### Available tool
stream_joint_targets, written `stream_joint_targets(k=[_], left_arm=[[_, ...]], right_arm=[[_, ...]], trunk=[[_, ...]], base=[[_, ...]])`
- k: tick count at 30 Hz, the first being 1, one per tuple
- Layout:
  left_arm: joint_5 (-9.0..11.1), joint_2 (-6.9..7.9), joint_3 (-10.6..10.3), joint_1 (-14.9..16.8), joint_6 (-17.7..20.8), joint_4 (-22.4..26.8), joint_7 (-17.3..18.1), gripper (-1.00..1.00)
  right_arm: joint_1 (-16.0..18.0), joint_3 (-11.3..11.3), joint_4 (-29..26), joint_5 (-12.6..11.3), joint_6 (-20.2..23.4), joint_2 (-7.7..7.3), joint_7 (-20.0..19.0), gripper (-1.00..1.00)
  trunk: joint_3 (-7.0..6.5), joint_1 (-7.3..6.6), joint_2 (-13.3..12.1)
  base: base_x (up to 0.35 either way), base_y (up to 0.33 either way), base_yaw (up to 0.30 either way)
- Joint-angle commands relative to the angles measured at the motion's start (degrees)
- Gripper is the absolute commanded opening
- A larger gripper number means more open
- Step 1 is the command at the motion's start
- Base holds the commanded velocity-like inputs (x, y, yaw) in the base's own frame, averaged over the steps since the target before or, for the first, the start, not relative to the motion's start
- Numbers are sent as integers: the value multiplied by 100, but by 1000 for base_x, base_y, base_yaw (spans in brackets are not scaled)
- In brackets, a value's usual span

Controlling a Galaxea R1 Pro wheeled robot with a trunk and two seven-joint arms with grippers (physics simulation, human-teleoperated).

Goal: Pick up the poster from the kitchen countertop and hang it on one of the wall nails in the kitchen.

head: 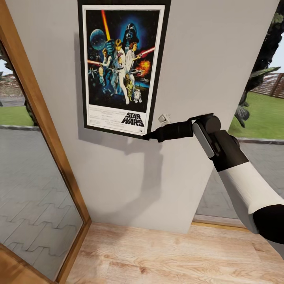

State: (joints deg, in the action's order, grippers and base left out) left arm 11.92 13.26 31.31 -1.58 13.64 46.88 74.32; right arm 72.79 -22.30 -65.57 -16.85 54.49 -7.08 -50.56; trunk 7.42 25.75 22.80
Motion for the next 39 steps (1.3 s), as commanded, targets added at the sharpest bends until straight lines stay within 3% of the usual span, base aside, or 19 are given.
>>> stream_joint_targets(k=[1,39], left_arm=[[21,1,-2,0,60,6,12,100],[21,1,-2,0,60,6,12,100]], right_arm=[[7,-9,-3,-12,21,-4,-6,-100],[102,-8,-35,-12,244,9,-6,-100]], trunk=[[11,4,12],[11,4,12]], base=[[0,0,0],[0,0,0]])
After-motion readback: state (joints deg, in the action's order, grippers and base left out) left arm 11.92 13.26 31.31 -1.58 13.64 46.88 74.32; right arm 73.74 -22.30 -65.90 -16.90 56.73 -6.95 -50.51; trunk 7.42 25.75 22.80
